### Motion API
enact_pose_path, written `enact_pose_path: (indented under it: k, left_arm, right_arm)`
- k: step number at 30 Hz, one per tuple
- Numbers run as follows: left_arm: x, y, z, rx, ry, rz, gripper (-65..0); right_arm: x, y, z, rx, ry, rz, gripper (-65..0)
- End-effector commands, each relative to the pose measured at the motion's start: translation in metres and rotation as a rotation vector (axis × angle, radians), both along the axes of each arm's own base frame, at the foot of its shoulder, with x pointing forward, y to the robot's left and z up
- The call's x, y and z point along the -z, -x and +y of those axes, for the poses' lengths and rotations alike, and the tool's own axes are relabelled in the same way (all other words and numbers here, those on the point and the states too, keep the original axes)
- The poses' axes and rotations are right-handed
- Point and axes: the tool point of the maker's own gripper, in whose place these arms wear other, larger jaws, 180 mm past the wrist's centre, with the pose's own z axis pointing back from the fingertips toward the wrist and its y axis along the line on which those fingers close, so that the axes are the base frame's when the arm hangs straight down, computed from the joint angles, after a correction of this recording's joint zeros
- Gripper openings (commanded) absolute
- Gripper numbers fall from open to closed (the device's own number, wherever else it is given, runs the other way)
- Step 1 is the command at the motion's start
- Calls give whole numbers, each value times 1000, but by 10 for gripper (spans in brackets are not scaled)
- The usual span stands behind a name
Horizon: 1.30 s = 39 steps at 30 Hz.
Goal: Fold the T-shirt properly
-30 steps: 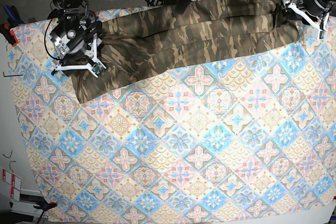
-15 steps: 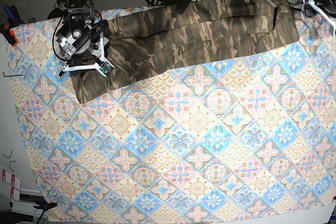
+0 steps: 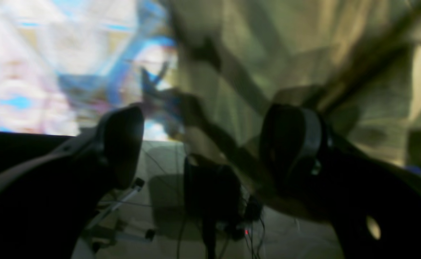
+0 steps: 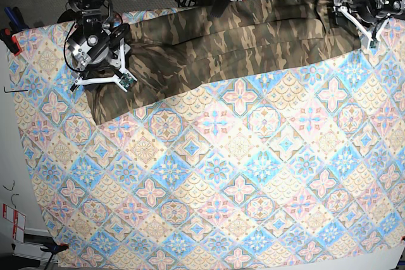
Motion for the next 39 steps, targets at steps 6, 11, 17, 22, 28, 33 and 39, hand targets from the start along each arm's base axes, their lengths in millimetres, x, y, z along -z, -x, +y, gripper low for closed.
enact_pose_path:
  k: [6, 11, 17, 22, 28, 33, 39]
  left_arm:
    - [23, 4, -37, 47, 88, 40, -105]
    - [50, 8, -48, -4, 169, 68, -258]
    - [66, 4, -69, 61, 223, 103, -403]
    - [68, -17, -88, 64, 257, 65, -432]
    - [63, -43, -92, 92, 260, 106, -567]
    - [56, -49, -116, 167, 263, 90, -577]
    - [36, -56, -135, 235, 235, 69, -577]
  right_arm:
    - [-7, -6, -2, 0, 8, -27, -276]
    - [-6, -5, -3, -1, 9, -26, -276]
    - [-7, -5, -4, 0, 11, -26, -276]
    - [-7, -7, -5, 5, 11, -30, -276]
    - [-8, -8, -5, 7, 10, -33, -276]
    - [-8, -8, -6, 10, 11, -33, -276]
    - [-8, -8, -5, 7, 10, -33, -276]
